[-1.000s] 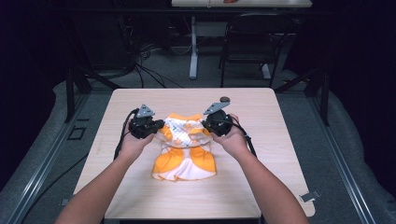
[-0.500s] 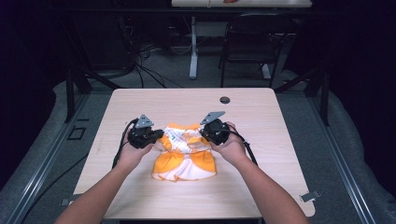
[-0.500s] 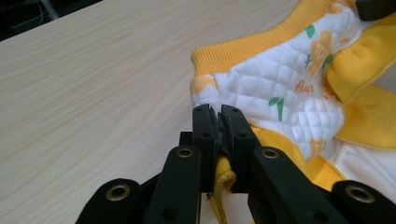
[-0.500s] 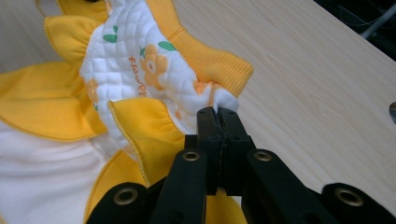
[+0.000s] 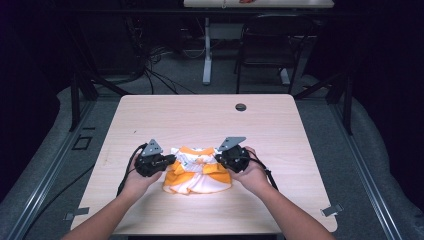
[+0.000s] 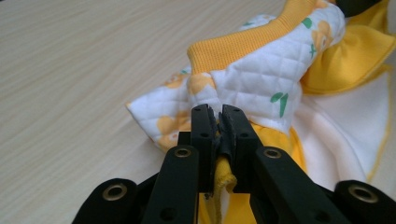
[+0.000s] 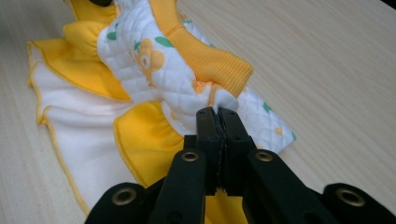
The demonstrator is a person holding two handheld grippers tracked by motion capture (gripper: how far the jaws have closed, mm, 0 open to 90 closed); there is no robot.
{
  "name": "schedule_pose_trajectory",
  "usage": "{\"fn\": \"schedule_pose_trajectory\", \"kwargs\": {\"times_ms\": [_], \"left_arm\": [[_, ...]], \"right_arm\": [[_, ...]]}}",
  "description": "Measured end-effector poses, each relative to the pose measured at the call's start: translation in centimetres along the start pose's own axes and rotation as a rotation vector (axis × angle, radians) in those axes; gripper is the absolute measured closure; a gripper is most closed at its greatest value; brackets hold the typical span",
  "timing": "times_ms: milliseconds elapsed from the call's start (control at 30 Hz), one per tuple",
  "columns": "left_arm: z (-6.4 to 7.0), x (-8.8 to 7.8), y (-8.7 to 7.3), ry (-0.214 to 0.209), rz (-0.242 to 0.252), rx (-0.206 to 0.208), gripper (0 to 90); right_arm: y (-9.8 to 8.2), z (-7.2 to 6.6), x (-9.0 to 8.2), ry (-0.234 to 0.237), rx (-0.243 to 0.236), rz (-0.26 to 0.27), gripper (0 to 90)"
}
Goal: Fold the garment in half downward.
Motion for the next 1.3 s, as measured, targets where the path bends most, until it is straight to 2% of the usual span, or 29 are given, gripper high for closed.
{"fn": "schedule_pose_trajectory", "kwargs": {"times_ms": [133, 267, 367, 533, 600, 633, 800, 833, 1000, 1033, 1133, 1233, 1300], "left_arm": [[0.8, -0.2, -0.7, -0.017, 0.001, -0.007, 82.4], [1.5, -0.6, -1.9, -0.031, -0.024, 0.001, 79.6], [1.8, -0.9, -2.2, -0.045, -0.017, -0.02, 75.4], [2.0, -1.7, -1.3, -0.056, 0.008, -0.041, 69.5], [1.9, -1.8, -1.0, -0.057, 0.011, -0.038, 68.1], [1.7, -2.0, -0.4, -0.048, 0.008, -0.029, 66.9], [1.1, -2.5, 1.0, -0.039, 0.04, -0.056, 60.7], [0.6, -2.6, 1.7, -0.028, 0.052, -0.078, 60.5], [-0.2, -2.0, 2.0, -0.01, 0.034, -0.118, 61.5], [-0.5, -1.4, 1.8, -0.001, 0.021, -0.133, 62.3], [-0.7, -0.4, 1.4, 0.023, 0.001, -0.133, 64.5], [-0.7, 0.2, 1.0, 0.02, -0.019, -0.128, 73.1], [-0.3, 0.3, 1.0, -0.005, -0.023, -0.123, 80.1]], "right_arm": [[-0.9, -0.6, -0.1, 0.004, 0.009, -0.001, 87.0], [-2.1, -1.4, -0.3, 0.023, 0.031, -0.008, 84.4], [-2.5, -1.5, -0.5, 0.021, 0.044, -0.01, 81.3], [-2.3, -1.5, -1.1, 0.032, 0.074, 0.009, 75.3], [-2.1, -1.5, -1.3, 0.034, 0.082, 0.018, 73.8], [-1.7, -1.4, -1.5, 0.036, 0.105, 0.028, 69.8], [-1.0, -0.8, -2.0, 0.026, 0.12, 0.045, 66.9], [-0.5, -0.6, -2.2, 0.022, 0.133, 0.066, 66.2], [0.3, 0.2, -2.0, -0.011, 0.145, 0.081, 72.4], [0.3, 0.4, -1.8, -0.018, 0.151, 0.084, 73.7], [0.2, 0.8, -0.9, -0.031, 0.157, 0.071, 76.1], [-0.2, 1.1, 0.1, -0.037, 0.168, 0.058, 79.6], [-0.3, 0.9, 0.5, -0.018, 0.183, 0.057, 82.2]]}}
Point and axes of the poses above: each handheld gripper's, and its own axes: x roughly forward along the jaws, y roughly out of its top, z roughly to its right, the point moved 10 cm from there along x, roughly forward along the jaws, and after that the axes turned 12 degrees about z, right-handed, at the moved point
